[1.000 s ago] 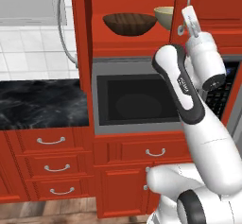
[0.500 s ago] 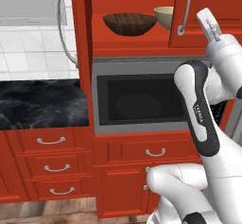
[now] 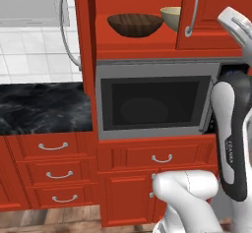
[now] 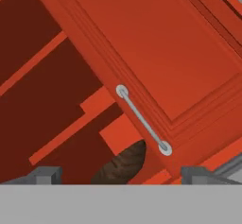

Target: Open the cabinet. Pick the bowls from the counter and place them in the cabinet. Then close the cabinet.

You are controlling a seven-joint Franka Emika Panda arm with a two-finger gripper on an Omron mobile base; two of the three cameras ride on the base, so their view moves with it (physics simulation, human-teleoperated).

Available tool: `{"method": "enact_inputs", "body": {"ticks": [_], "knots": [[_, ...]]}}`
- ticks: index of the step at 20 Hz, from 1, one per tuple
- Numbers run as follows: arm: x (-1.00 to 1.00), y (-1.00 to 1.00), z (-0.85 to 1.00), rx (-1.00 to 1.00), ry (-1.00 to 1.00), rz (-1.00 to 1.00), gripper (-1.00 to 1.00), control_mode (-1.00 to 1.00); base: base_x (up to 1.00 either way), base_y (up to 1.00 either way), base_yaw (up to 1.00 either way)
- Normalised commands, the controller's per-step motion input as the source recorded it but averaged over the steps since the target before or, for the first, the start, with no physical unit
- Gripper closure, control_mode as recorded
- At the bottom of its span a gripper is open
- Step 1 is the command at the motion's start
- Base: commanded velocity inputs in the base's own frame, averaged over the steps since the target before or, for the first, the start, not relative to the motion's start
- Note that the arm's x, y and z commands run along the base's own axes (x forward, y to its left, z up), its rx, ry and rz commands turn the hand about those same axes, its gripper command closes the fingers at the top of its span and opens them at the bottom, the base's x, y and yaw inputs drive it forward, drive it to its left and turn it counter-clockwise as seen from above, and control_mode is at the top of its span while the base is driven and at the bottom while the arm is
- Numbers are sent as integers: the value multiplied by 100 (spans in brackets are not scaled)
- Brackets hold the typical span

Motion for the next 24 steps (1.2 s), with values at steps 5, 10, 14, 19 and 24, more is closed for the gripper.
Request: {"method": "enact_inputs", "body": {"ticks": [5,10,14,19,24], "knots": [[-47,2,-19,-12,12,0,-100,-100,0,0,0],[-54,18,0,-17,6,0,-100,-100,0,0,0],[-55,38,0,-21,1,-3,-100,-100,0,0,0],[-39,55,0,-20,0,-2,-100,-100,0,0,0],[-28,56,0,-19,0,-4,-100,-100,0,0,0]]}}
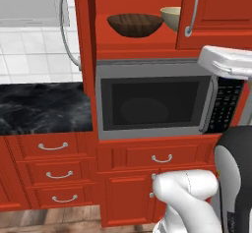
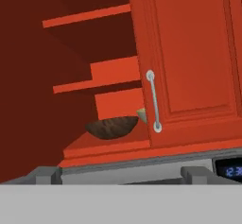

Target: Open the cabinet. Pick the bowls from the counter and place them in the cabinet. Then close the cabinet.

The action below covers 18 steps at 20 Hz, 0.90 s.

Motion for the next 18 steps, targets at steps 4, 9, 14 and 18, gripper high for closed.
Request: {"method": "enact_inputs", "body": {"ticks": [4,9,14,18], "knots": [[-27,55,0,-20,1,-5,-100,-100,0,0,0],[-42,48,-5,-13,3,-3,-100,-100,0,0,0],[-43,39,-15,3,0,0,-100,-100,0,0,0],[-12,44,-20,3,0,0,-100,-100,0,0,0]]}}
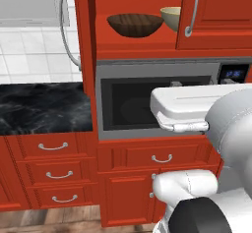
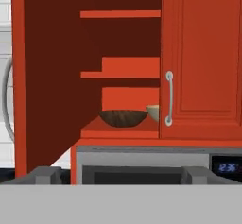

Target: Open the cabinet. Pick the bowls from the counter and place them in the cabinet. Then close the cabinet.

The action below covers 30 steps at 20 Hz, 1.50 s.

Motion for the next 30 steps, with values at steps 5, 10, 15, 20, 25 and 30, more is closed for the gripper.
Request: {"method": "enact_inputs", "body": {"ticks": [5,10,15,20,25,30], "knots": [[0,42,-18,1,0,0,-100,-100,0,0,0],[0,22,-7,0,-12,0,-100,-100,0,0,0],[13,18,-4,0,-12,0,-100,-100,0,0,0],[24,2,-12,0,-8,0,-100,-100,0,0,0],[27,8,-16,0,-6,-3,-100,-100,0,0,0],[11,18,-5,0,-8,-6,-100,-100,0,0,0]]}}
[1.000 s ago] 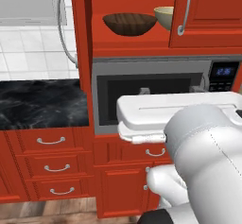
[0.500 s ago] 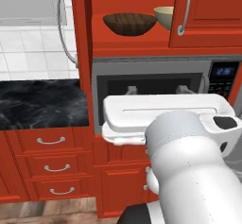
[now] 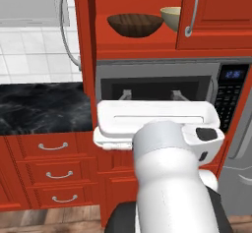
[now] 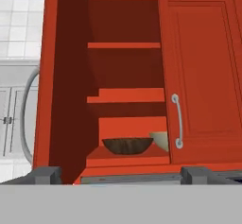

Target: Open the cabinet. Pick the bowls from the counter and place them in the cabinet. Then close the cabinet.

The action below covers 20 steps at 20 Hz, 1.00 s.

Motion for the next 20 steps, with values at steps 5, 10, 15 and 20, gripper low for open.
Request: {"method": "enact_inputs", "body": {"ticks": [5,10,15,20], "knots": [[21,16,0,0,-9,-10,-100,-100,0,0,0],[34,11,0,0,-2,-10,-100,-100,0,0,0],[22,29,-4,-1,0,-11,-100,-100,0,0,0],[30,31,-8,0,0,-10,-100,-100,0,0,0]]}}
